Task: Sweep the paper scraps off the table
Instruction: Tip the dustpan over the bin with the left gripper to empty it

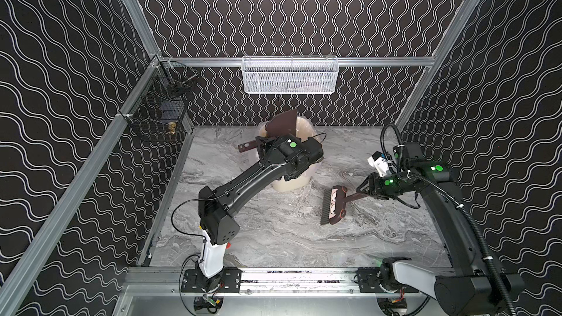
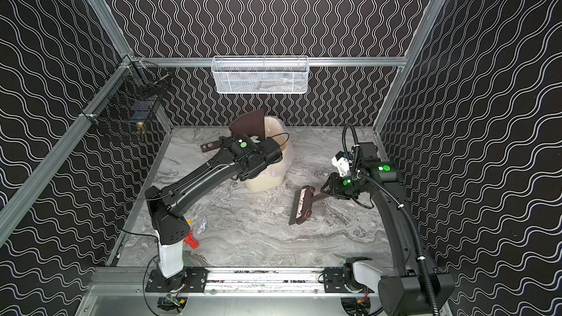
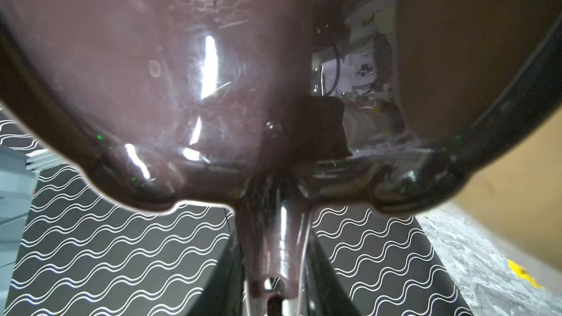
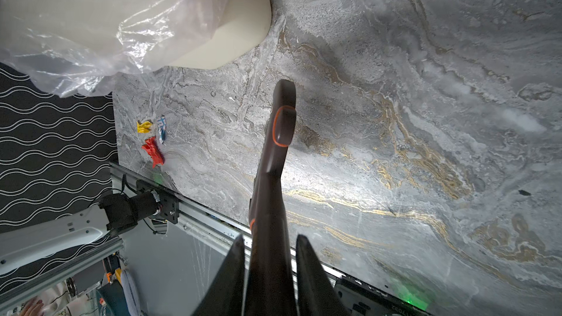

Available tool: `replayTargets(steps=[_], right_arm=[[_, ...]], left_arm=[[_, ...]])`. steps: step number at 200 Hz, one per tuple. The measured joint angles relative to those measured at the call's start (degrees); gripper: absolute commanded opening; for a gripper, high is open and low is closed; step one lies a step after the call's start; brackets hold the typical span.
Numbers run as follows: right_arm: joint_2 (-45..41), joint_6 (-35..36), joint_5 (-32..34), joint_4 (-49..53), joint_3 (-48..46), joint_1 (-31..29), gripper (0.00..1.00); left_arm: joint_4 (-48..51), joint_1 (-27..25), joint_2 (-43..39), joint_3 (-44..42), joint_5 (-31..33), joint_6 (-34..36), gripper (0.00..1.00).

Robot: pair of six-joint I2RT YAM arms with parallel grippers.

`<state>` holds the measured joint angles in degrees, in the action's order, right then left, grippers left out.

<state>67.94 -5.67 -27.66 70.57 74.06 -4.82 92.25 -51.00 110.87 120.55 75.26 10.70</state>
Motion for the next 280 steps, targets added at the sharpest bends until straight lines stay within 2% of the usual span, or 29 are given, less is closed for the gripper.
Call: replayTargets(steps=[46,80,108,138,178,201,221,251,280], right_arm=[[-1.07,-0.59,-1.36,-1.11,-1.31,-0.09,0.00],[-3.48,-1.42,-3.52,-4.26,-3.87,-3.52,0.00],[-6.25,-4.61,-4.52,-9.07,-7.52,-11.96,0.00],[-10.12,-11.04,-5.16,-17.03,-13.73,-23.10,0.00],[-10.64,-20.72,-2.16,-30.77,-20.57,-39.19,0.00],[-6.60,-24.68,1.01,-39.93,-21.27,-48.09,0.00],[-0.81,-26.67,3.54,-46.82,-20.41,-53.05,0.00],[10.05,-27.23,6.84,-54.49,-13.99,-56.61,0.00],[18.80,-27.21,9.44,-58.95,-8.48,-57.11,0.00]], left_arm=[[-0.02,-0.26,-1.03,7.82,-1.09,-1.55,0.00],[-0.28,-0.20,-4.13,12.07,-6.64,-7.15,0.00],[-0.33,0.00,-7.85,9.94,-13.57,-13.03,0.00],[-0.44,1.22,-15.69,1.33,-22.32,-17.57,0.00],[-3.56,7.21,-27.30,-10.84,-33.86,-19.45,0.00],[-5.57,10.64,-31.12,-15.02,-39.28,-19.26,0.00],[-7.43,13.05,-32.89,-17.64,-43.39,-17.79,0.00],[-10.38,15.19,-34.40,-21.31,-48.13,-16.17,0.00],[-12.41,16.09,-35.80,-24.09,-51.52,-14.75,0.00]])
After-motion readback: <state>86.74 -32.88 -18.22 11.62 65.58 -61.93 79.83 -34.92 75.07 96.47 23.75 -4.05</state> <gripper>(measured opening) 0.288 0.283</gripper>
